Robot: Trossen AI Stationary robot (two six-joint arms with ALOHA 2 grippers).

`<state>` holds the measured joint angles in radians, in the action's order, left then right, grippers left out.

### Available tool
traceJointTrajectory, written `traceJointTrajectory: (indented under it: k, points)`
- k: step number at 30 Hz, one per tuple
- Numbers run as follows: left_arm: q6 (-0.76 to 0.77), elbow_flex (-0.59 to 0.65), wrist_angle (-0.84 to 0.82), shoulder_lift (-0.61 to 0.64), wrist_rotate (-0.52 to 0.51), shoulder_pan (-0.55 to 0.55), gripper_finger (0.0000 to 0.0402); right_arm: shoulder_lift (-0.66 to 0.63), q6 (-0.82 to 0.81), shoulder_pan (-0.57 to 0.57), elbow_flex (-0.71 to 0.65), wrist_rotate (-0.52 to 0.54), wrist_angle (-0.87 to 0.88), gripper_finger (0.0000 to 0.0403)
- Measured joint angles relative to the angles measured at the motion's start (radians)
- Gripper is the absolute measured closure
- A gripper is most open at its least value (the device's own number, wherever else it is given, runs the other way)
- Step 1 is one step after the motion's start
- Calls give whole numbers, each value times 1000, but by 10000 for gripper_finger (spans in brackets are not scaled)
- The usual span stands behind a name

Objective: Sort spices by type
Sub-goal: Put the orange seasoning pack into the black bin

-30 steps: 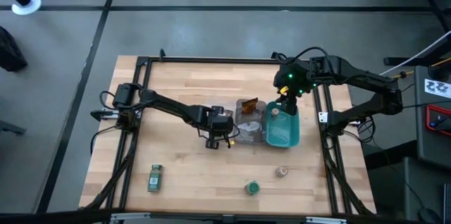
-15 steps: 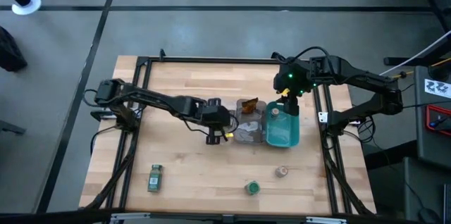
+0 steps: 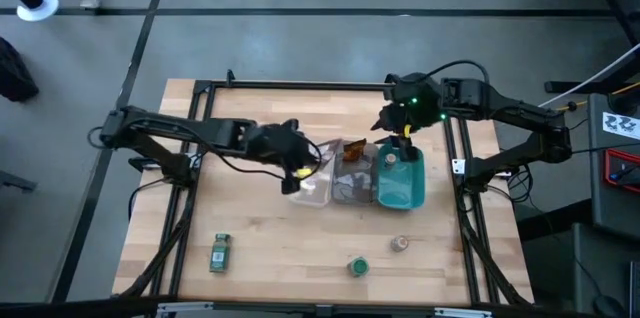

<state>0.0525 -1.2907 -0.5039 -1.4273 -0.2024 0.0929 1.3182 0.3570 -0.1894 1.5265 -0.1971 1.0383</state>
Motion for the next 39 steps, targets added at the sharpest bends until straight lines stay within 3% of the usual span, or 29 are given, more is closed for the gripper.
traceJointTrajectory:
  k: [13,21,31,35,39]
  points:
    - [-114,-1,263,90,126,0,398,60,74,0,0,-62,-234,233]
    - [-137,-1,288,90,151,1,398,115,154,0,0,-238,-257,233]
    - [-160,-1,284,90,151,0,399,135,174,0,0,-293,-368,233]
    - [-163,-1,284,90,151,0,397,136,174,0,0,-292,-360,256]
    - [-165,-1,282,90,151,0,398,136,174,0,0,-292,-357,315]
